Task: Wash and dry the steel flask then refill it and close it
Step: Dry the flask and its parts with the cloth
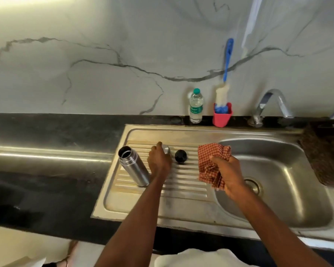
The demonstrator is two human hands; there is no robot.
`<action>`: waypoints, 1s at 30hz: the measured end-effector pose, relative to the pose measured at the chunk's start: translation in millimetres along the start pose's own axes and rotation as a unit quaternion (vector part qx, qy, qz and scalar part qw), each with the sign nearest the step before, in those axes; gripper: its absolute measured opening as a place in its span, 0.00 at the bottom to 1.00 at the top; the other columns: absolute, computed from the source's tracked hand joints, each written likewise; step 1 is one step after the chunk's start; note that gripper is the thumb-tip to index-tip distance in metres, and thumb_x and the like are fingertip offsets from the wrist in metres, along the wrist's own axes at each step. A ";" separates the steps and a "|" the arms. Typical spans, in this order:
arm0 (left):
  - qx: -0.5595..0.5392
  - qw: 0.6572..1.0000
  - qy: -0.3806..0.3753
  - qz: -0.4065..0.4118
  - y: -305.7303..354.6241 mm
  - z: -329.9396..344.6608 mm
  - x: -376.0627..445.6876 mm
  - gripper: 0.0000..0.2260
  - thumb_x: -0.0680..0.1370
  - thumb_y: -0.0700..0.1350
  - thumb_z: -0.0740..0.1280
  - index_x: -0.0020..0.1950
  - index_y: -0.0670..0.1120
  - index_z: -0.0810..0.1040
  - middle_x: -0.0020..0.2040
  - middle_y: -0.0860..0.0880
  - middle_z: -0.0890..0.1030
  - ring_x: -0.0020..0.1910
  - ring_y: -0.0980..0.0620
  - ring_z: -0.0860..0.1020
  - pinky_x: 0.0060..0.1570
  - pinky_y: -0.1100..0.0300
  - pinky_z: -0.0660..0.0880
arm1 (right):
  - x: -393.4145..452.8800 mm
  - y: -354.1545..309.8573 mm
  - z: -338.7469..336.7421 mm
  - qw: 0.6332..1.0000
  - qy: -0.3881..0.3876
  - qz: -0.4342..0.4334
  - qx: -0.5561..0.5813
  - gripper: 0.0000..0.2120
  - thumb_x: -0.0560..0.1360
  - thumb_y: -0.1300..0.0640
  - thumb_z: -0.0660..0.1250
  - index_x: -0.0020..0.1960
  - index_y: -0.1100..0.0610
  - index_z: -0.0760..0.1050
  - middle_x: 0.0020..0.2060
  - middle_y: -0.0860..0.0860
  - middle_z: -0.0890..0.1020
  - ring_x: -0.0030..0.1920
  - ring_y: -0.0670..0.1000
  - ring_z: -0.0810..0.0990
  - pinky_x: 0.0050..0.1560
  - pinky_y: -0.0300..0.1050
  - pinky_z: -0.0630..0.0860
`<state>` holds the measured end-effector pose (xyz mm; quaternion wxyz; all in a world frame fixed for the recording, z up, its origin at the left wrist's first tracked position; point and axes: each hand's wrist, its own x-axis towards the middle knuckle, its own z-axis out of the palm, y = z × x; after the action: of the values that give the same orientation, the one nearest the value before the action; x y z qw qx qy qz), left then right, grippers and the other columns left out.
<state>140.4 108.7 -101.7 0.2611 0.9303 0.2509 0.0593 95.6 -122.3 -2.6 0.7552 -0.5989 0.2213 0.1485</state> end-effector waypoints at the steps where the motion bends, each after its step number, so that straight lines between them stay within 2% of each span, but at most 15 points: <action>1: -0.012 1.000 0.025 0.003 5.9 -3.1 -3.0 0.23 0.81 0.49 0.71 0.74 0.48 0.71 0.64 0.43 0.78 0.58 0.42 0.79 0.57 0.48 0.79 | 2.1 -1.5 -0.3 1.000 0.003 -0.003 0.002 0.07 0.79 0.63 0.70 0.57 0.58 0.79 0.45 0.58 0.86 0.34 0.52 0.87 0.25 0.45 0.80; 4: -0.100 0.991 0.085 0.034 36.9 -20.4 -17.9 0.27 0.79 0.49 0.74 0.77 0.50 0.70 0.64 0.45 0.71 0.52 0.48 0.78 0.52 0.57 0.78 | 11.2 -5.2 -5.1 1.000 0.026 -0.012 0.010 0.09 0.78 0.62 0.71 0.58 0.58 0.80 0.47 0.58 0.87 0.43 0.57 0.88 0.32 0.51 0.83; 6: -0.238 0.967 0.076 0.045 61.5 -31.2 -29.7 0.29 0.76 0.46 0.78 0.75 0.51 0.71 0.62 0.48 0.71 0.50 0.52 0.78 0.51 0.60 0.78 | 16.9 -8.4 -11.8 0.999 0.045 -0.019 0.021 0.07 0.78 0.62 0.72 0.56 0.57 0.81 0.46 0.57 0.87 0.43 0.58 0.88 0.31 0.51 0.83; 8: -0.395 0.919 0.008 0.012 82.2 -36.3 -40.0 0.31 0.72 0.44 0.81 0.71 0.50 0.71 0.59 0.49 0.76 0.51 0.51 0.80 0.48 0.60 0.80 | 23.1 -11.2 -19.3 0.997 0.062 -0.030 0.026 0.09 0.77 0.61 0.73 0.57 0.57 0.81 0.46 0.57 0.87 0.45 0.58 0.88 0.35 0.56 0.85; 11: -0.598 0.788 -0.131 -0.067 107.4 -30.3 -56.1 0.28 0.68 0.43 0.83 0.63 0.42 0.75 0.58 0.41 0.82 0.51 0.47 0.83 0.45 0.57 0.82 | 27.8 -16.3 -38.0 0.995 0.078 -0.040 0.038 0.11 0.76 0.57 0.74 0.58 0.56 0.82 0.47 0.57 0.88 0.47 0.61 0.88 0.41 0.62 0.85; 12: -0.628 0.756 -0.168 -0.075 111.9 -24.7 -59.8 0.25 0.68 0.40 0.82 0.62 0.40 0.77 0.58 0.38 0.83 0.52 0.44 0.84 0.46 0.55 0.82 | 27.7 -17.6 -44.8 0.995 0.076 -0.039 0.042 0.12 0.76 0.54 0.75 0.57 0.56 0.82 0.47 0.57 0.88 0.46 0.62 0.88 0.40 0.63 0.84; 13: -0.629 0.749 -0.198 -0.064 116.1 -17.7 -63.2 0.23 0.70 0.36 0.80 0.63 0.39 0.79 0.60 0.36 0.83 0.54 0.42 0.84 0.49 0.53 0.83 | 27.7 -19.3 -53.5 0.996 0.069 -0.036 0.049 0.14 0.75 0.51 0.76 0.57 0.56 0.82 0.47 0.58 0.88 0.46 0.63 0.88 0.41 0.66 0.84; 14: -0.599 0.770 -0.217 -0.039 118.8 -10.7 -65.8 0.23 0.70 0.33 0.79 0.64 0.40 0.81 0.61 0.38 0.84 0.57 0.42 0.84 0.54 0.50 0.83 | 26.9 -20.6 -61.0 0.996 0.057 -0.031 0.055 0.17 0.74 0.48 0.78 0.58 0.55 0.82 0.48 0.58 0.88 0.47 0.63 0.88 0.44 0.69 0.83; 16: -0.486 0.842 -0.230 0.039 131.3 -0.6 -72.6 0.28 0.67 0.30 0.81 0.65 0.46 0.84 0.61 0.46 0.86 0.61 0.47 0.83 0.61 0.48 0.81 | 23.2 -23.4 -76.6 0.997 0.037 -0.025 0.058 0.25 0.69 0.42 0.81 0.60 0.55 0.82 0.50 0.58 0.88 0.50 0.64 0.87 0.50 0.73 0.81; 18: -0.399 0.877 -0.245 0.107 147.1 8.0 -80.0 0.30 0.65 0.29 0.81 0.64 0.50 0.84 0.61 0.50 0.85 0.60 0.54 0.82 0.65 0.53 0.79 | 18.6 -24.4 -86.8 0.999 0.024 -0.019 0.038 0.31 0.63 0.38 0.83 0.59 0.53 0.83 0.51 0.59 0.87 0.51 0.64 0.87 0.51 0.75 0.80; 22: -0.288 0.887 -0.288 0.220 179.9 22.2 -98.3 0.31 0.71 0.35 0.78 0.72 0.53 0.77 0.68 0.50 0.78 0.68 0.54 0.77 0.72 0.55 0.73 | 16.3 -25.0 -105.4 0.998 0.018 0.007 0.054 0.31 0.58 0.41 0.86 0.55 0.54 0.85 0.51 0.62 0.87 0.50 0.68 0.86 0.50 0.82 0.75; 24: -0.277 0.877 -0.320 0.226 189.2 29.3 -106.3 0.33 0.74 0.42 0.78 0.76 0.56 0.72 0.72 0.52 0.75 0.71 0.55 0.75 0.75 0.51 0.70 | 16.5 -30.9 -119.4 0.994 0.016 0.016 0.104 0.27 0.64 0.45 0.85 0.57 0.57 0.84 0.54 0.65 0.85 0.53 0.69 0.85 0.54 0.82 0.75; 26: -0.325 0.863 -0.337 0.190 195.7 35.4 -113.7 0.34 0.74 0.49 0.77 0.77 0.60 0.67 0.73 0.52 0.75 0.70 0.53 0.76 0.72 0.49 0.74 | 16.1 -36.8 -132.5 0.987 0.005 0.013 0.162 0.22 0.72 0.51 0.80 0.62 0.61 0.82 0.56 0.67 0.84 0.55 0.69 0.85 0.53 0.75 0.79; 28: -0.335 0.889 -0.256 0.179 200.7 42.6 -120.6 0.33 0.73 0.53 0.78 0.74 0.59 0.67 0.71 0.51 0.74 0.67 0.52 0.78 0.67 0.49 0.77 | 15.0 -41.9 -138.2 0.978 -0.006 -0.013 0.207 0.19 0.75 0.56 0.77 0.63 0.62 0.81 0.55 0.67 0.84 0.54 0.68 0.85 0.49 0.69 0.82; 30: -0.330 0.912 -0.173 0.173 208.4 46.4 -128.3 0.26 0.75 0.49 0.78 0.69 0.53 0.72 0.67 0.50 0.75 0.61 0.53 0.80 0.62 0.52 0.79 | 14.4 -46.1 -137.9 0.982 0.040 -0.077 0.165 0.16 0.74 0.56 0.78 0.60 0.60 0.82 0.52 0.63 0.86 0.53 0.65 0.86 0.48 0.66 0.84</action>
<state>131.2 -130.1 -31.4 0.5781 0.8157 0.0028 0.0211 109.0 -267.7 3.2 0.8433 -0.4870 0.2258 0.0272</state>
